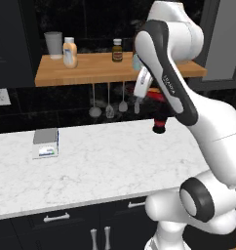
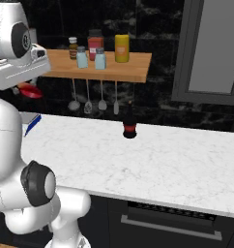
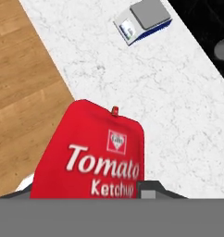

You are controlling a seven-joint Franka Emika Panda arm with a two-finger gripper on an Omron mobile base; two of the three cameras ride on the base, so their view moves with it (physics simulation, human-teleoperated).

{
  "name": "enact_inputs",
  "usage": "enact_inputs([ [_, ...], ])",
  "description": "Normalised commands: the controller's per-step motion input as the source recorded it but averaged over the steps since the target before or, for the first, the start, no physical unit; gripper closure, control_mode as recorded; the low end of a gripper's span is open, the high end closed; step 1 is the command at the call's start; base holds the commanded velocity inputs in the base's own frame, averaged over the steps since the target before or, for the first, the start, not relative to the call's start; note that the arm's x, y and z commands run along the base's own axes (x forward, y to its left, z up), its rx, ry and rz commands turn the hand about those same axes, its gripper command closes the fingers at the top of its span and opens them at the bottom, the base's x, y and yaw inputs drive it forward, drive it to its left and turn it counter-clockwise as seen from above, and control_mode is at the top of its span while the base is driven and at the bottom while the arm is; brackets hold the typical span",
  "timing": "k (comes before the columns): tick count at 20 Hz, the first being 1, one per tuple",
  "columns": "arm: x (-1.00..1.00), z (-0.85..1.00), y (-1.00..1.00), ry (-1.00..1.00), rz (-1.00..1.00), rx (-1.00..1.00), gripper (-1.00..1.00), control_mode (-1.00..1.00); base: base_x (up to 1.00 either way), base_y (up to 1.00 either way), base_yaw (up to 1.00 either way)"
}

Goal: Put the shaker and condiment bottle from the counter next to their counterparts in the cabinet.

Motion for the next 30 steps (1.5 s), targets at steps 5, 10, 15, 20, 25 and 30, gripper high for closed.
enact_inputs([
  [5, -0.01, 0.54, 0.0, -0.02, 0.03, 0.0, 1.0, -1.0, 0.0, 0.0, 0.0],
  [10, 0.01, 0.36, 0.02, -0.06, 0.03, 0.0, 1.0, -1.0, 0.0, 0.0, 0.0],
  [15, 0.09, 0.08, 0.09, -0.18, 0.0, -0.02, 1.0, -1.0, 0.0, 0.0, 0.0],
  [20, 0.09, 0.0, 0.08, -0.21, 0.0, -0.03, 1.0, -1.0, 0.0, 0.0, 0.0],
  [25, 0.26, 0.0, 0.01, -0.22, 0.0, 0.0, 1.0, -1.0, 0.0, 0.0, 0.0],
  [30, 0.34, -0.08, 0.0, -0.11, 0.0, 0.0, 1.0, -1.0, 0.0, 0.0, 0.0],
])
